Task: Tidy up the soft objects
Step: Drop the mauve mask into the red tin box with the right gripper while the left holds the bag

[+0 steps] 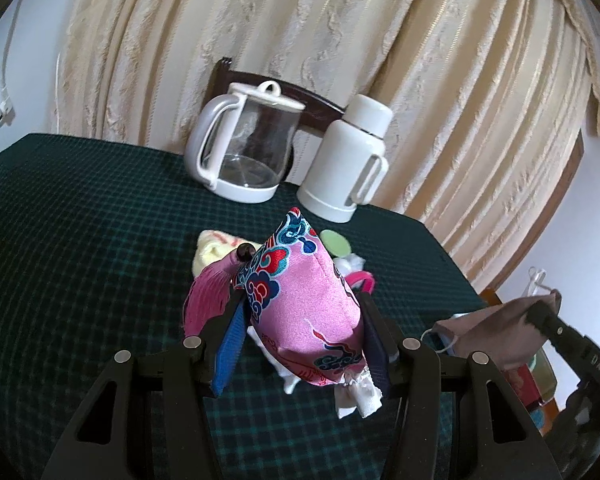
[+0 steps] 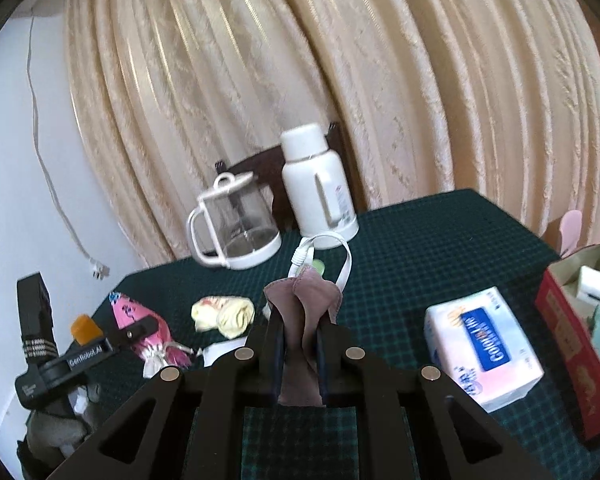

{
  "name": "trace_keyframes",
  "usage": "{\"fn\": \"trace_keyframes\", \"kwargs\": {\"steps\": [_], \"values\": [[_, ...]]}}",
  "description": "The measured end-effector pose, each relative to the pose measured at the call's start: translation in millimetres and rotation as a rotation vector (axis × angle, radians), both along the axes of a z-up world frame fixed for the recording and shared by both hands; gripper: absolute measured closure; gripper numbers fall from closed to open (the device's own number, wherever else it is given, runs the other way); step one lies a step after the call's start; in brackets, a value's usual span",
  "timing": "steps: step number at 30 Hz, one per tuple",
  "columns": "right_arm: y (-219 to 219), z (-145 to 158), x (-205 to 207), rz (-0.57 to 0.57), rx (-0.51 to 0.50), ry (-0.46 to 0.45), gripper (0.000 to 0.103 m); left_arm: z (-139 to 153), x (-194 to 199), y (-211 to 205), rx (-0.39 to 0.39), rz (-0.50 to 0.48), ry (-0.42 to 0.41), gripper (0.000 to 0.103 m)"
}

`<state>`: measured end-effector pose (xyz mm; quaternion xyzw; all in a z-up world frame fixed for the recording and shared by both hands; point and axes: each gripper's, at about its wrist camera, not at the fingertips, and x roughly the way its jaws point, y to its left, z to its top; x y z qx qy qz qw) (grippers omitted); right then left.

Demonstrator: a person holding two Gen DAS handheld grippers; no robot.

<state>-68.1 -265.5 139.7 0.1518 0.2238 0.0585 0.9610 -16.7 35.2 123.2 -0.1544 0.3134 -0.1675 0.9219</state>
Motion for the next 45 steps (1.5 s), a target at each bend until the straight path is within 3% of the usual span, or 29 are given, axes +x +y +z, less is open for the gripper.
{"fn": "trace_keyframes", "kwargs": {"steps": [15,30,45], "values": [[-58,23,-57,-0.166,0.003,-0.100,0.089,21,-9,-41,0.011,-0.082,-0.036,0.049],[-138,9,-111,-0.430,0.029,-0.105,0.089,33,-21,-105,0.033,-0.214,-0.055,0.049],[-201,-18,-126,-0.614,0.043,-0.060,0.089,39,-27,-175,0.070,-0.326,-0.055,0.049]]}}
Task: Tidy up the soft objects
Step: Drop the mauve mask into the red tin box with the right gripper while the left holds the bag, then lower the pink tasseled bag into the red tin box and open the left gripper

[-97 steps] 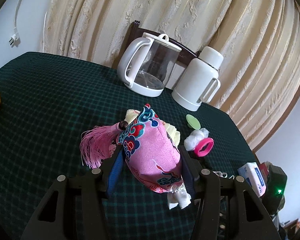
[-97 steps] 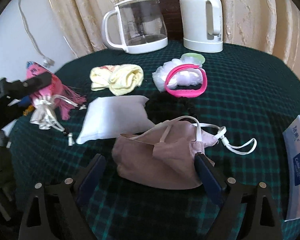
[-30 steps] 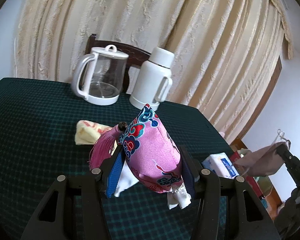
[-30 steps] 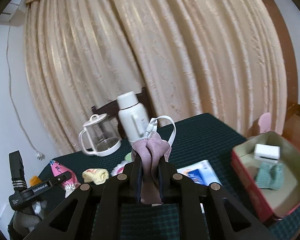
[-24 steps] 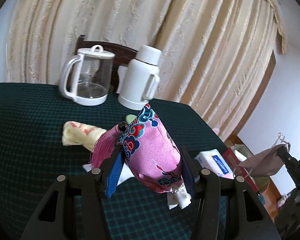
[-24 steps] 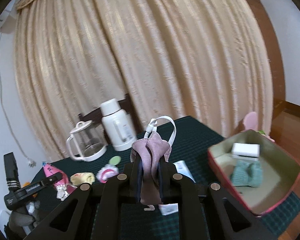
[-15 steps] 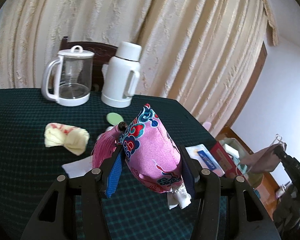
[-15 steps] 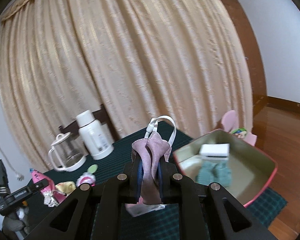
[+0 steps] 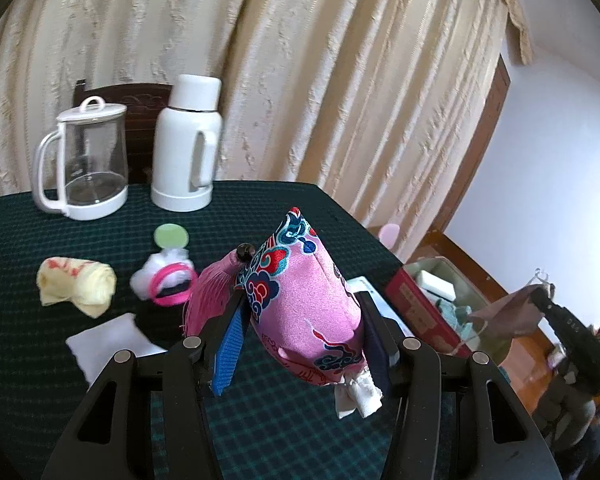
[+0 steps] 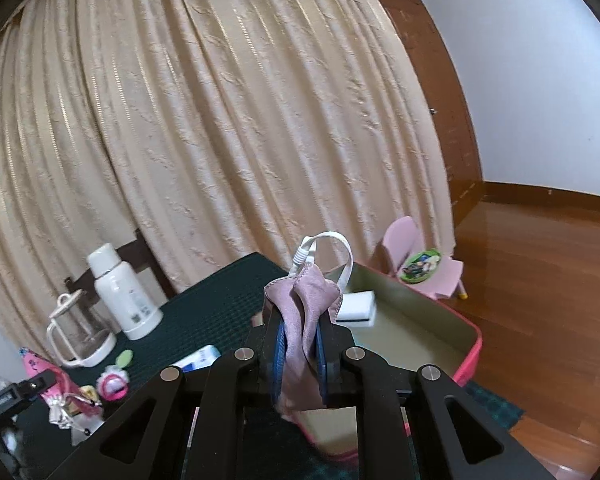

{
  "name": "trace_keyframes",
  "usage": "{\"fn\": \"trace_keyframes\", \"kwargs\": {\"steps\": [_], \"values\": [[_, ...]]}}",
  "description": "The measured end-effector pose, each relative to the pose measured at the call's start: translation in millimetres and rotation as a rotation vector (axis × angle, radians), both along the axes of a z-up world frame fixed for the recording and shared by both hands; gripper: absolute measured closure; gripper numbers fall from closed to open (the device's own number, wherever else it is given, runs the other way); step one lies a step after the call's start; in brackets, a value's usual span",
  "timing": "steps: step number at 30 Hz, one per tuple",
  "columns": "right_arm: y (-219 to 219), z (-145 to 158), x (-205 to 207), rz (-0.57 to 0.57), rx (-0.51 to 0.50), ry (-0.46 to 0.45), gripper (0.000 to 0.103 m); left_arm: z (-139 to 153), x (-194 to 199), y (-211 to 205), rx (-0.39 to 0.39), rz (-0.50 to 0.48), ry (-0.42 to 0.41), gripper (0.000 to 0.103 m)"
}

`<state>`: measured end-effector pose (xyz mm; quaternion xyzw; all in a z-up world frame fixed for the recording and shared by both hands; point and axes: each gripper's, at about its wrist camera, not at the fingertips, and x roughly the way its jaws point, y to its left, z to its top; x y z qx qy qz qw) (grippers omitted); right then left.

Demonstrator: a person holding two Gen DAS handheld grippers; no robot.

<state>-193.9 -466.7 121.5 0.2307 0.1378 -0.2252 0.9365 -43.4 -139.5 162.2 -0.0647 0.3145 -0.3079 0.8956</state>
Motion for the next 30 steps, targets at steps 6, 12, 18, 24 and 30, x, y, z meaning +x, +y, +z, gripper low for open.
{"fn": "trace_keyframes", "kwargs": {"steps": [6,12,18,24,30], "values": [[-15,-23,10,-0.023,-0.002,0.101,0.066,3,-2,-30,0.017,-0.046,-0.001,0.049],[-20,-28,1,-0.079,-0.053,0.128,0.042,3,-2,-58,0.027,-0.090,0.010,0.049],[-33,-28,-12,-0.107,-0.047,0.108,0.039,7,-7,-92,0.044,-0.155,0.002,0.049],[-42,-30,-22,-0.131,-0.030,0.091,0.039,12,-13,-130,0.050,-0.244,-0.001,0.049],[-51,-31,-36,-0.160,-0.012,0.073,0.039,12,-19,-172,0.051,-0.339,0.000,0.049]]}}
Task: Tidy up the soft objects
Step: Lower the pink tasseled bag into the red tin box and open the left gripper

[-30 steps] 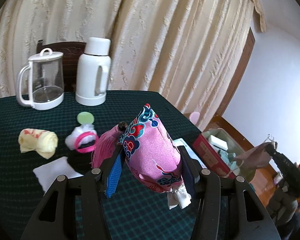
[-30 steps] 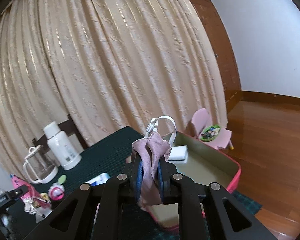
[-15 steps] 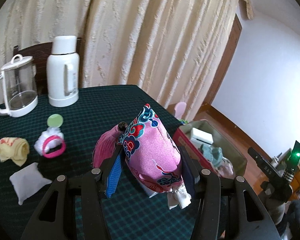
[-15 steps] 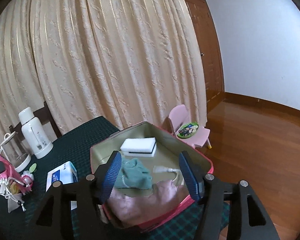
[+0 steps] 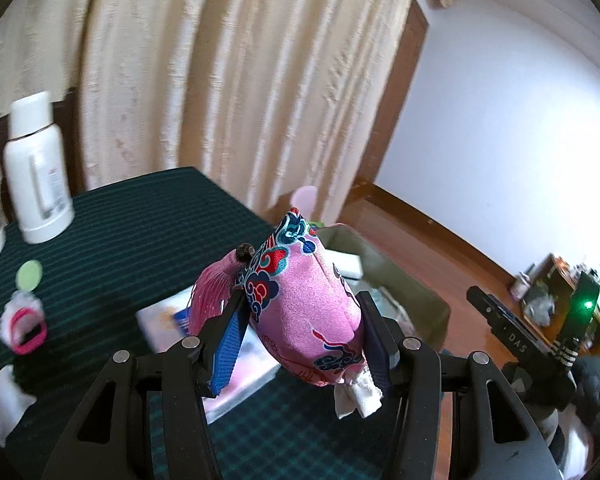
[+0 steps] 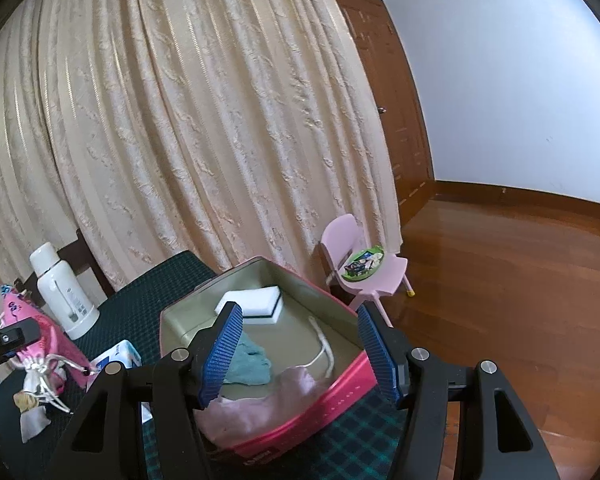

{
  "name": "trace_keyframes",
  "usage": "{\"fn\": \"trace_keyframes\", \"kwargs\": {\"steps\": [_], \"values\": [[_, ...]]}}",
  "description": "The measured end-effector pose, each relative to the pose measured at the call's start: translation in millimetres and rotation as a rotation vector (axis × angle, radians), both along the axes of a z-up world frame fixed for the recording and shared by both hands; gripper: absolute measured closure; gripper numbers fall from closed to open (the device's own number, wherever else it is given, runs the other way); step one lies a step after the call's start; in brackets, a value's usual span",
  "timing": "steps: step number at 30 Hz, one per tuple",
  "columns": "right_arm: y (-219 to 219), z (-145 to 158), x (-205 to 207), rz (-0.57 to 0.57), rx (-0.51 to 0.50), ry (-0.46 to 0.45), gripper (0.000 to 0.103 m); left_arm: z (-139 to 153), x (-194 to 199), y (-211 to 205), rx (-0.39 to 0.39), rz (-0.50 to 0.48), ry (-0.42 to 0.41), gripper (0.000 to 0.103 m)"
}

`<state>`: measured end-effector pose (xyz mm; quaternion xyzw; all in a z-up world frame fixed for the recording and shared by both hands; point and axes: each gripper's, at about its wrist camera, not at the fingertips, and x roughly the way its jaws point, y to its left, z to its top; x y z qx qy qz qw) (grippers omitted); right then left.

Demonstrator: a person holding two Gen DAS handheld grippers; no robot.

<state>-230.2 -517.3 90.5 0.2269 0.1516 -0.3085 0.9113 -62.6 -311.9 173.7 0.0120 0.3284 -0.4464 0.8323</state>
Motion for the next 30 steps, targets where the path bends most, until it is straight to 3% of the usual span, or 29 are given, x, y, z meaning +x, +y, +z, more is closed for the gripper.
{"fn": "trace_keyframes", "kwargs": {"steps": [11,13,15,16,24,30], "values": [[-9,-4,-10,-0.023,0.023,-0.006,0.039,-14,-15,-76,0.004,-0.163,0.030,0.048],[-10,-4,-12,-0.026,0.025,-0.008,0.039,-17,-17,-87,-0.006,-0.190,0.040,0.043],[-11,-5,-13,-0.030,0.028,-0.010,0.039,-21,-18,-96,-0.019,-0.205,0.044,0.031],[-11,-5,-12,-0.030,0.030,-0.010,0.039,-24,-18,-99,-0.021,-0.206,0.045,0.027],[-10,-8,-8,-0.012,0.039,-0.007,0.039,-36,-4,-96,0.008,-0.163,0.081,0.027],[-5,-10,-2,0.015,0.043,-0.005,0.039,-33,-7,-81,0.026,-0.118,0.048,0.027]]}}
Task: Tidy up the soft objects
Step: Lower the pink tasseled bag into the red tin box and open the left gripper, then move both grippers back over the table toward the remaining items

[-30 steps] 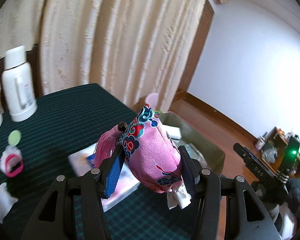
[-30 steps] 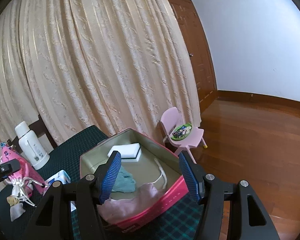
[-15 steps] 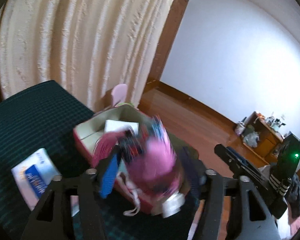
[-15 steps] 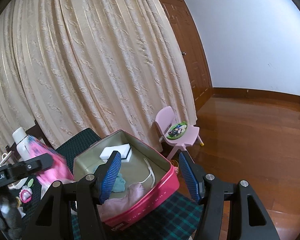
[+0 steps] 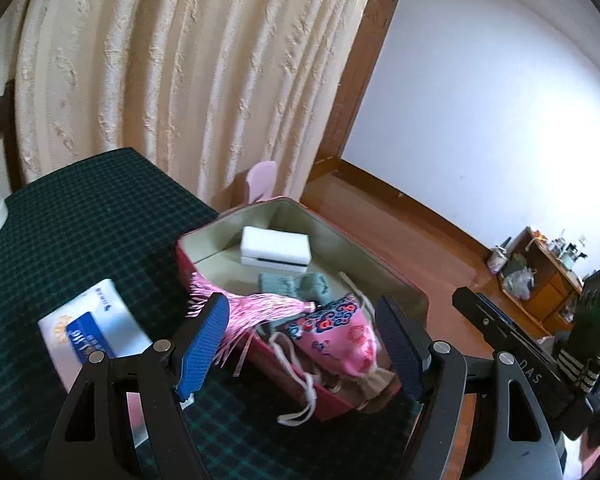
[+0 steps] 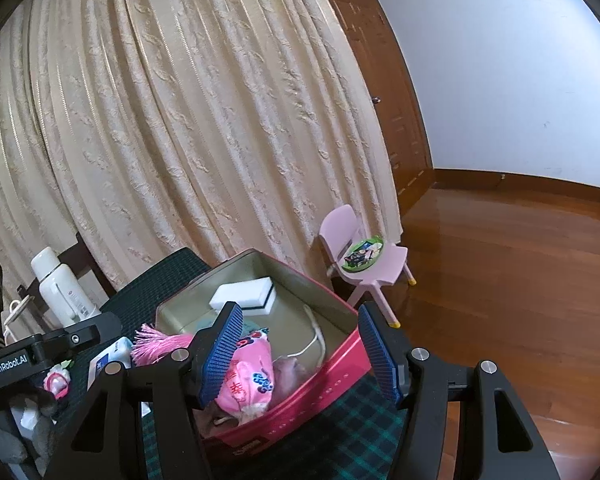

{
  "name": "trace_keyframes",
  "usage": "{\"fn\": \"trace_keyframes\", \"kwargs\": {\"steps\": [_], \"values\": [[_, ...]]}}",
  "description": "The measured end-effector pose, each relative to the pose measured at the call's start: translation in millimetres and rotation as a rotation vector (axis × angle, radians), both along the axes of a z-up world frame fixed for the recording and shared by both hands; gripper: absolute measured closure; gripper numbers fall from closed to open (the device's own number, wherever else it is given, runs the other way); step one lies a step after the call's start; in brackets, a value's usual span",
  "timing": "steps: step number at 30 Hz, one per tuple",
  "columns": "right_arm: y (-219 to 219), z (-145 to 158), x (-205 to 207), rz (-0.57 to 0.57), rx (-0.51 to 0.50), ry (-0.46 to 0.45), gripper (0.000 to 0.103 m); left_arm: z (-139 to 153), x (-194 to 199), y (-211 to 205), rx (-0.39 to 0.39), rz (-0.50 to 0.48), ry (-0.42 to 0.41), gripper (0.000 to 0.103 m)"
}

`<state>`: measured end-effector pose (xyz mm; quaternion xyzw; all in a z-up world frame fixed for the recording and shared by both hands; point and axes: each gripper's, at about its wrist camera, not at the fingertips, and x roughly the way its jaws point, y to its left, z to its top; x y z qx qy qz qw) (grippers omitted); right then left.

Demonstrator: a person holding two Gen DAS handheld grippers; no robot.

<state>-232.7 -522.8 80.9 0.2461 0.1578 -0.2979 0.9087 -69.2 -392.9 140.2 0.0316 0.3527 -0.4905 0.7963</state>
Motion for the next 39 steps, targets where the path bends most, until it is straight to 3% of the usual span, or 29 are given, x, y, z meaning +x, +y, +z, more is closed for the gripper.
{"fn": "trace_keyframes", "kwargs": {"steps": [19,39], "values": [[49,7,37,0.199,-0.001,-0.031,0.034,25,16,92,-0.027,0.218,-0.082,0.020],[109,14,85,0.409,-0.016,-0.015,0.032,-7,57,232,0.030,0.532,-0.033,0.020]]}}
